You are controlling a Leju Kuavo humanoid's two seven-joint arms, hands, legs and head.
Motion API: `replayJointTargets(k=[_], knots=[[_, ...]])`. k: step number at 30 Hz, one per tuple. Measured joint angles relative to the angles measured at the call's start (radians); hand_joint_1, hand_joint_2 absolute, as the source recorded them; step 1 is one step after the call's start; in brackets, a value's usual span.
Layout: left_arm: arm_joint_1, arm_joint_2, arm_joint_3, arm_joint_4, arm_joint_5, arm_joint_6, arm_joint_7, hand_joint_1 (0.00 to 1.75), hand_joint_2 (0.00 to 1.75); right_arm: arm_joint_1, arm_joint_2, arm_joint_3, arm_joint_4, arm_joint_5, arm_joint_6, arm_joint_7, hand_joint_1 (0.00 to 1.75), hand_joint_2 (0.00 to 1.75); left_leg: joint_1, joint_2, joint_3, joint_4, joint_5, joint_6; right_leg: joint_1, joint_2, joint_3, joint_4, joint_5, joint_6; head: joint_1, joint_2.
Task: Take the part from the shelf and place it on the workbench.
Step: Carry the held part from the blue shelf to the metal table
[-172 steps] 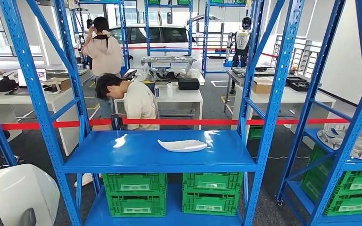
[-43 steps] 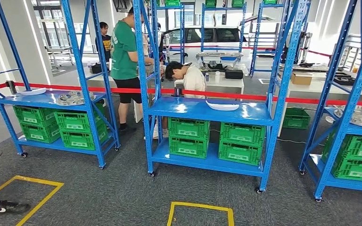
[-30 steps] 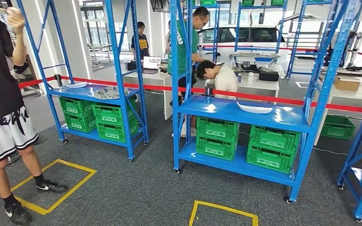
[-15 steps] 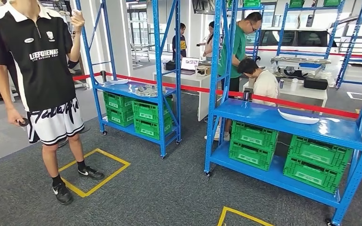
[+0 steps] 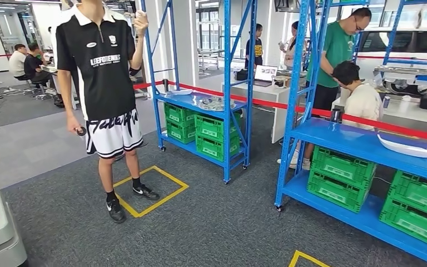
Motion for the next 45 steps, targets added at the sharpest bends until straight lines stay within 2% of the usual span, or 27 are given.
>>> replayJointTargets(k=[1, 3, 5, 7, 9, 10, 11, 12, 14, 16, 18, 19, 20, 22, 24, 25, 26, 27, 29, 31, 34, 36, 38, 40, 41, 42, 45], knots=[[-0.012, 0.017, -0.021, -0.001, -0.002, 0.024, 0.000, 1.75, 1.75, 0.000, 0.000, 0.000, 0.000, -0.001, 0.000, 0.002, 0.00, 0.00, -0.002, 0.006, 0.005, -0.014, 0.002, 0.005, 0.001, -0.009, 0.003, 0.000, -0.002, 0.006, 0.000, 0.000], [-0.035, 0.048, -0.061, -0.003, -0.002, 0.064, 0.001, 1.75, 1.75, -0.001, 0.000, -0.001, 0.000, -0.004, 0.000, 0.003, 0.00, 0.00, -0.004, -0.019, 0.005, -0.017, 0.008, 0.017, 0.000, -0.023, 0.010, -0.001, -0.004, 0.018, 0.000, 0.000], [-0.063, 0.075, -0.100, -0.006, 0.001, 0.089, 0.002, 1.75, 1.75, -0.001, 0.001, -0.002, 0.000, -0.009, 0.000, -0.002, 0.00, 0.00, -0.001, -0.043, 0.007, -0.024, 0.017, 0.029, -0.005, 0.023, 0.004, 0.020, -0.023, 0.031, 0.001, 0.000], [-0.092, 0.100, -0.138, -0.007, 0.007, 0.100, 0.004, 1.75, 1.75, 0.000, 0.002, -0.004, 0.000, -0.017, 0.000, -0.004, 0.00, 0.00, 0.002, -0.067, 0.004, -0.028, 0.024, 0.037, -0.009, 0.093, -0.041, 0.117, -0.081, 0.037, 0.002, 0.000], [-0.114, 0.120, -0.163, -0.009, 0.013, 0.098, 0.006, 1.75, 1.75, 0.005, 0.002, -0.008, 0.000, -0.022, 0.000, 0.001, 0.00, 0.00, 0.001, -0.096, -0.002, -0.026, 0.027, 0.040, -0.009, 0.114, -0.106, 0.244, -0.131, 0.036, 0.002, 0.000], [-0.122, 0.126, -0.169, -0.009, 0.016, 0.093, 0.007, 1.75, 1.75, 0.009, 0.003, -0.010, 0.000, -0.023, 0.000, 0.002, 0.00, 0.00, 0.001, -0.112, -0.004, -0.024, 0.028, 0.041, -0.008, 0.116, -0.123, 0.273, -0.130, 0.035, 0.002, 0.000], [-0.128, 0.131, -0.171, -0.010, 0.020, 0.085, 0.007, 1.75, 1.75, 0.012, 0.003, -0.013, 0.000, -0.024, 0.000, 0.000, 0.00, 0.00, 0.001, -0.128, -0.004, -0.023, 0.028, 0.041, -0.009, 0.117, -0.122, 0.265, -0.109, 0.033, 0.002, 0.000], [-0.131, 0.134, -0.172, -0.011, 0.025, 0.076, 0.007, 1.75, 1.75, 0.013, 0.003, -0.016, 0.000, -0.024, 0.000, -0.004, 0.00, 0.00, 0.001, -0.143, -0.003, -0.021, 0.028, 0.040, -0.009, 0.123, -0.103, 0.218, -0.074, 0.030, 0.002, 0.000], [-0.133, 0.138, -0.172, -0.012, 0.031, 0.056, 0.007, 1.75, 1.75, 0.013, 0.003, -0.022, 0.000, -0.025, 0.000, -0.010, 0.00, 0.00, 0.001, -0.168, -0.006, -0.016, 0.026, 0.033, -0.011, 0.165, -0.048, 0.086, -0.009, 0.025, 0.002, 0.000], [-0.132, 0.139, -0.172, -0.014, 0.030, 0.045, 0.008, 1.75, 1.75, 0.014, 0.004, -0.027, 0.000, -0.025, 0.000, -0.009, 0.00, 0.00, 0.001, -0.191, -0.014, -0.012, 0.026, 0.022, -0.010, 0.193, -0.020, 0.015, 0.012, 0.022, 0.002, 0.000], [-0.130, 0.140, -0.172, -0.016, 0.024, 0.045, 0.010, 1.75, 1.75, 0.015, 0.007, -0.029, 0.000, -0.022, 0.000, -0.008, 0.00, 0.00, 0.003, -0.212, -0.022, -0.016, 0.029, 0.008, -0.007, 0.175, -0.017, 0.007, 0.011, 0.015, 0.002, 0.000], [-0.127, 0.141, -0.172, -0.016, 0.020, 0.049, 0.011, 1.75, 1.75, 0.014, 0.009, -0.030, 0.000, -0.019, 0.000, -0.008, 0.00, 0.00, 0.003, -0.204, -0.026, -0.013, 0.026, 0.002, -0.008, 0.163, -0.016, 0.003, 0.013, 0.009, 0.002, 0.000], [-0.125, 0.142, -0.172, -0.016, 0.015, 0.055, 0.012, 1.75, 1.75, 0.013, 0.010, -0.030, 0.000, -0.017, 0.000, -0.009, 0.00, 0.00, 0.003, -0.181, -0.034, 0.004, 0.013, -0.002, -0.009, 0.149, -0.015, -0.001, 0.016, 0.001, 0.002, 0.000], [-0.123, 0.143, -0.172, -0.016, 0.003, 0.071, 0.014, 1.75, 1.75, 0.014, 0.011, -0.030, 0.000, -0.012, 0.000, -0.008, 0.00, 0.00, 0.002, -0.116, -0.073, 0.092, -0.044, -0.008, -0.010, 0.120, -0.014, -0.007, 0.019, -0.011, 0.001, 0.000], [-0.120, 0.144, -0.171, -0.016, -0.006, 0.079, 0.017, 1.75, 1.75, 0.018, 0.011, -0.031, 0.000, -0.010, 0.000, -0.006, 0.00, 0.00, 0.003, -0.088, -0.128, 0.215, -0.105, -0.015, -0.008, 0.089, -0.014, -0.007, 0.017, -0.016, 0.001, 0.000], [-0.117, 0.144, -0.171, -0.016, -0.008, 0.076, 0.018, 1.75, 1.75, 0.019, 0.012, -0.032, 0.000, -0.011, 0.000, -0.006, 0.00, 0.00, 0.004, -0.084, -0.142, 0.248, -0.113, -0.017, -0.008, 0.073, -0.014, -0.007, 0.016, -0.016, 0.001, 0.000], [-0.114, 0.144, -0.171, -0.016, -0.007, 0.066, 0.018, 1.75, 1.75, 0.019, 0.014, -0.033, 0.000, -0.012, 0.000, -0.006, 0.00, 0.00, 0.004, -0.080, -0.139, 0.247, -0.102, -0.019, -0.008, 0.058, -0.014, -0.006, 0.015, -0.015, 0.001, 0.000], [-0.112, 0.144, -0.170, -0.016, -0.004, 0.050, 0.019, 1.75, 1.75, 0.017, 0.015, -0.034, 0.000, -0.015, 0.000, -0.006, 0.00, 0.00, 0.005, -0.073, -0.117, 0.207, -0.075, -0.020, -0.008, 0.044, -0.012, -0.006, 0.013, -0.014, 0.001, 0.000], [-0.109, 0.143, -0.166, -0.016, 0.004, 0.011, 0.019, 1.75, 1.75, 0.015, 0.018, -0.037, 0.000, -0.019, 0.000, -0.006, 0.00, 0.00, 0.004, -0.027, -0.046, 0.075, -0.013, -0.016, -0.006, 0.019, -0.007, -0.001, 0.006, -0.006, 0.001, 0.000], [-0.107, 0.142, -0.161, -0.016, 0.010, -0.011, 0.019, 1.75, 1.75, 0.014, 0.019, -0.041, 0.000, -0.021, 0.000, -0.006, 0.00, 0.00, 0.000, 0.006, -0.008, -0.003, 0.013, -0.004, -0.001, -0.002, 0.000, 0.003, -0.001, 0.005, 0.001, 0.000], [-0.100, 0.139, -0.160, -0.016, 0.011, -0.017, 0.019, 1.75, 1.75, 0.011, 0.020, -0.049, 0.000, -0.021, 0.000, -0.006, 0.00, 0.00, -0.001, -0.023, -0.008, -0.014, 0.018, 0.018, -0.002, -0.023, 0.014, 0.001, -0.007, 0.023, 0.002, 0.000], [-0.097, 0.136, -0.159, -0.016, 0.011, -0.019, 0.019, 1.75, 1.75, 0.007, 0.020, -0.052, -0.001, -0.021, 0.000, -0.007, 0.00, 0.00, 0.004, -0.047, -0.005, -0.021, 0.025, 0.031, -0.007, 0.026, 0.002, 0.040, -0.038, 0.035, 0.002, 0.000], [-0.097, 0.134, -0.159, -0.016, 0.011, -0.019, 0.019, 1.75, 1.75, 0.009, 0.021, -0.053, -0.001, -0.021, 0.000, -0.007, 0.00, 0.00, 0.006, -0.072, -0.007, -0.022, 0.031, 0.038, -0.009, 0.091, -0.051, 0.159, -0.103, 0.041, 0.002, 0.000], [-0.097, 0.133, -0.158, -0.016, 0.011, -0.020, 0.019, 1.75, 1.75, 0.015, 0.021, -0.053, 0.000, -0.021, 0.002, -0.006, 0.00, 0.00, 0.005, -0.102, -0.010, -0.019, 0.032, 0.040, -0.009, 0.109, -0.107, 0.271, -0.139, 0.041, 0.002, 0.000], [-0.096, 0.132, -0.158, -0.016, 0.012, -0.025, 0.019, 1.75, 1.75, 0.017, 0.021, -0.053, 0.000, -0.022, 0.005, -0.005, 0.00, 0.00, 0.005, -0.117, -0.010, -0.018, 0.033, 0.041, -0.009, 0.112, -0.114, 0.280, -0.128, 0.039, 0.003, 0.000], [-0.094, 0.129, -0.156, -0.016, 0.016, -0.042, 0.018, 1.75, 1.75, 0.017, 0.021, -0.054, 0.000, -0.022, 0.007, -0.006, 0.00, 0.00, 0.005, -0.132, -0.010, -0.016, 0.032, 0.040, -0.009, 0.116, -0.103, 0.248, -0.098, 0.036, 0.003, 0.000], [-0.077, 0.092, -0.116, -0.013, 0.056, -0.218, 0.019, 1.75, 1.75, 0.015, 0.020, -0.060, 0.000, -0.033, 0.011, -0.006, 0.00, 0.00, 0.005, -0.171, -0.012, -0.011, 0.033, 0.032, -0.008, 0.168, -0.022, 0.051, -0.002, 0.021, 0.003, 0.000]])
